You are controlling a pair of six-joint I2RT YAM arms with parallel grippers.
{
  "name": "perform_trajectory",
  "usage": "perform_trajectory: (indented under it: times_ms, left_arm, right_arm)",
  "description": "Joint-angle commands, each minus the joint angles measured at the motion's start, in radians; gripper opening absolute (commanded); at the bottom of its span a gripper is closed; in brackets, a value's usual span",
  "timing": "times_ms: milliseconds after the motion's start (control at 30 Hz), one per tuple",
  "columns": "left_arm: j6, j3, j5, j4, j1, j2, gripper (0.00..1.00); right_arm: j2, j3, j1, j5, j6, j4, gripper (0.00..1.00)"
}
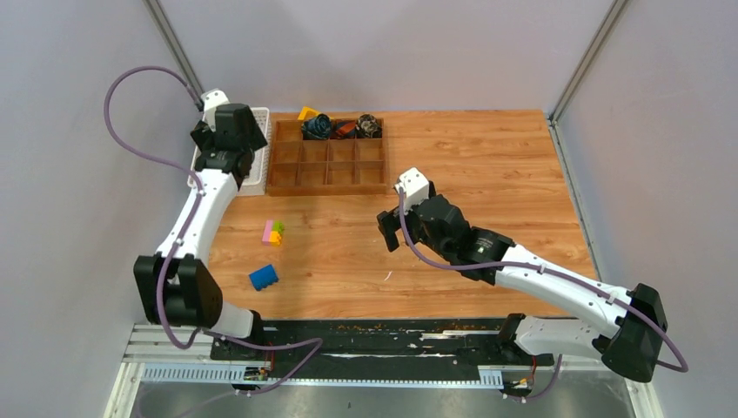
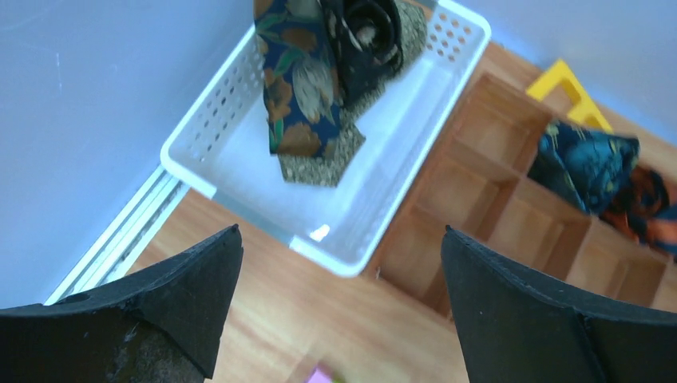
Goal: Roll the ties
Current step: Pick up the tie from the bin.
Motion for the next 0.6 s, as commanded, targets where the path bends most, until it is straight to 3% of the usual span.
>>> perform_trajectory:
  times_ms: [0,267,567]
  left_arm:
    - [-0.021,0.112,0.099,0.109,0.145,0.121,1.00]
    - [0.046,0.149,0.361,0.262,0.320,0.298,1.00]
    - [0.127,0.284,0.496,0.276,0.358,0.572,0.99]
  right_arm:
    - [-0.009,-0.019,-0.049,-0.065,-0.003,-0.002,0.93]
    - [-0.036,-0.066,-0.185,-0.230,0.065,0.019,0.93]
    - [-0.027,-0.078,-0.197,-0.242,0.068,0.023,0.93]
